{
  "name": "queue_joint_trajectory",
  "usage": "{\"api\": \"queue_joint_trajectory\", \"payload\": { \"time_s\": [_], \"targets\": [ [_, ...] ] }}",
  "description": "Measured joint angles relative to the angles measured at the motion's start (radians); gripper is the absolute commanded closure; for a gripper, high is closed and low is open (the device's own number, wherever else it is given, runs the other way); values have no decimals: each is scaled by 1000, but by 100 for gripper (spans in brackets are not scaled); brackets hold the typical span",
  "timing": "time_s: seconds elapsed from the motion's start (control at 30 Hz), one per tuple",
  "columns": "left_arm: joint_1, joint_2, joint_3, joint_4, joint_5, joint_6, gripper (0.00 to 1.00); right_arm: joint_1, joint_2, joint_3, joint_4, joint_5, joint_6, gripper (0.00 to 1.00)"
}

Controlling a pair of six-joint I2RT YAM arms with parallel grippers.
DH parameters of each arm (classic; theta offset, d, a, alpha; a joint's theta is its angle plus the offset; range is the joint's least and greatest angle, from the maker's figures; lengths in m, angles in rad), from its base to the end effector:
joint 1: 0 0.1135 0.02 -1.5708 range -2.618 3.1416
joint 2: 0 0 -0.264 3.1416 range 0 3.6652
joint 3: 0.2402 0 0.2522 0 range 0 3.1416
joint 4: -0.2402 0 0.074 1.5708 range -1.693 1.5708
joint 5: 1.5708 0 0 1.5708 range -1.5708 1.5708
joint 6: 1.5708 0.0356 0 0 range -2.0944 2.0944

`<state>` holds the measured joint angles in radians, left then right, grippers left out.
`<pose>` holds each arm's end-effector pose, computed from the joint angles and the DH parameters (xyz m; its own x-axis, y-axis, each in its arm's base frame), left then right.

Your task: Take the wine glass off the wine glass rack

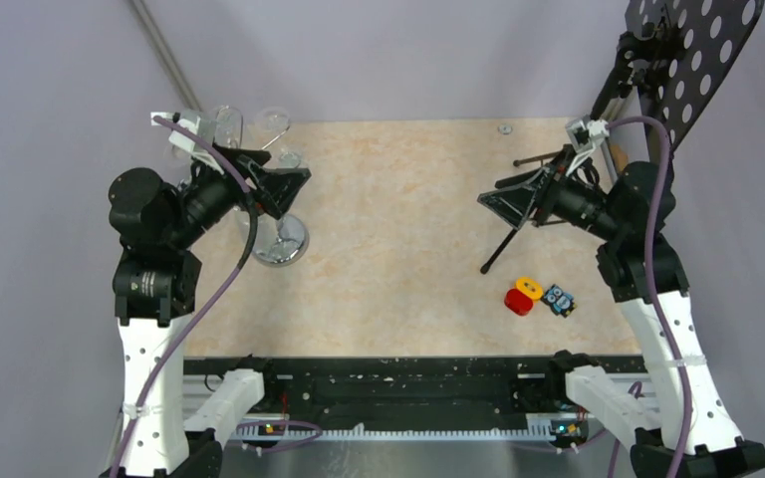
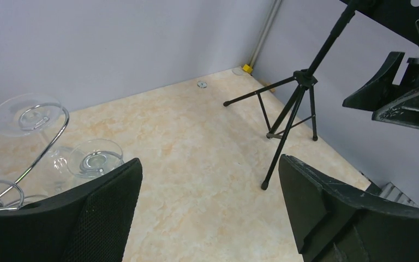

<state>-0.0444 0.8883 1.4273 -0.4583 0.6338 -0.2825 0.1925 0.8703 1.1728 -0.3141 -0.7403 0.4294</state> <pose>0.1342 -0.0271 0.5039 -0.0970 -0.2205 -0.9705 0.6231 0.7469 -0.2320 0.1584 0.0553 0.4444 -0.3448 0.2460 -0.9059 -0.7256 0.5425 0.4234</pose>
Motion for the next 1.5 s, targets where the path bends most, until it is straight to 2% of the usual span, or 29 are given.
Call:
{"api": "queue_joint_trajectory", "payload": {
  "time_s": [0.13, 0.3, 0.43, 0.53, 0.73, 0.93, 1.03, 1.17, 1.3, 1.4, 1.5],
  "targets": [
    [0, -5, -27, 2, -29, -8, 1, 18, 3, -69, 74, -2, 72, 32],
    [0, -14, -64, 4, -43, -16, 1, 134, -2, -143, 193, 97, 143, 32],
    [0, -39, -98, 19, -45, -23, 1, 298, -3, -218, 298, 240, 189, 32],
    [0, -60, -108, 29, -52, -24, 1, 377, 12, -247, 374, 336, 230, 32],
    [0, -89, -108, 53, -120, -38, 1, 543, 137, -240, 508, 584, 319, 33],
    [0, -108, -113, 57, -239, -74, 1, 641, 340, -151, 529, 795, 465, 36],
    [0, -110, -120, 56, -276, -87, 1, 660, 430, -75, 531, 835, 528, 37],
    [0, -122, -125, 53, -317, -89, 1, 681, 572, 79, 525, 852, 598, 41],
    [0, -142, -126, 41, -365, -82, 2, 699, 723, 251, 498, 843, 658, 51],
    [0, -169, -126, 24, -407, -72, 2, 703, 797, 310, 486, 828, 708, 55],
    [0, -193, -126, 3, -446, -55, 1, 703, 867, 352, 485, 808, 747, 55]
  ]
}}
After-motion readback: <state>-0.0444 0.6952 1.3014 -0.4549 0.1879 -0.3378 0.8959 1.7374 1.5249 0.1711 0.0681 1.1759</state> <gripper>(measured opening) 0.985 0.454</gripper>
